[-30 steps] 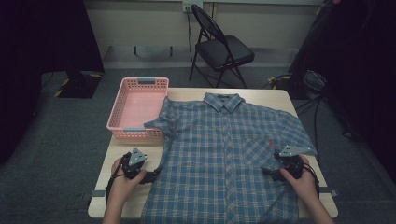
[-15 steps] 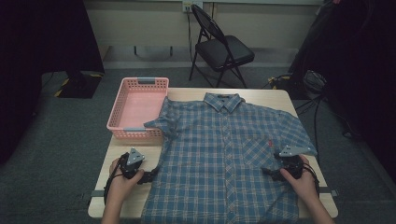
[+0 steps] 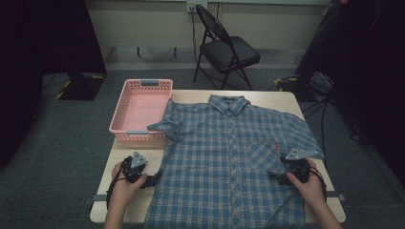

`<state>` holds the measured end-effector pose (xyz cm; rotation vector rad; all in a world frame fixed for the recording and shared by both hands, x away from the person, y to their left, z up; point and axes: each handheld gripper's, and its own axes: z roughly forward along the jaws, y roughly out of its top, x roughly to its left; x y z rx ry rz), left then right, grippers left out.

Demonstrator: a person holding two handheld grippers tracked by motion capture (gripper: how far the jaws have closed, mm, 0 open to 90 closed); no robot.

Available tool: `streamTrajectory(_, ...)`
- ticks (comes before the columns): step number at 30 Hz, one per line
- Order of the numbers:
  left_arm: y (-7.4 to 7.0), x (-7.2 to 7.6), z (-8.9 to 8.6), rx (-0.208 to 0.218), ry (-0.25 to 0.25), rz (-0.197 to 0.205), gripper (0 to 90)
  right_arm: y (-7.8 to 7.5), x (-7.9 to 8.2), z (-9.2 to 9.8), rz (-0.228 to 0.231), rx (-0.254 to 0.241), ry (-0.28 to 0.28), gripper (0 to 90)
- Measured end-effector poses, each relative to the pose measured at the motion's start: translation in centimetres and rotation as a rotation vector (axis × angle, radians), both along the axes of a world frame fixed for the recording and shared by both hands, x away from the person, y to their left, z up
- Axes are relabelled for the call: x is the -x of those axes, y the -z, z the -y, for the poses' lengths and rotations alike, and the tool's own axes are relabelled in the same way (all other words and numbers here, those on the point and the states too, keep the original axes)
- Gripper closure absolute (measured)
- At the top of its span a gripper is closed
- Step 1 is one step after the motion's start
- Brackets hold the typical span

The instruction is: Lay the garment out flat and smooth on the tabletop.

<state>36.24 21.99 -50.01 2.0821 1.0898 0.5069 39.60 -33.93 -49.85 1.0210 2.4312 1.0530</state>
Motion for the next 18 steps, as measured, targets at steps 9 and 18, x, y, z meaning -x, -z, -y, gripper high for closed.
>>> streamTrajectory(9,0.06,-0.07,0.01,0.012,-0.034,-0.023,14.2,0.00,0.00,0.00,0.000,0.000,0.000,9.1)
streamTrajectory(18,0.06,-0.09,0.01,0.010,-0.035,-0.023,13.7,0.00,0.00,0.00,0.000,0.000,0.000,9.1)
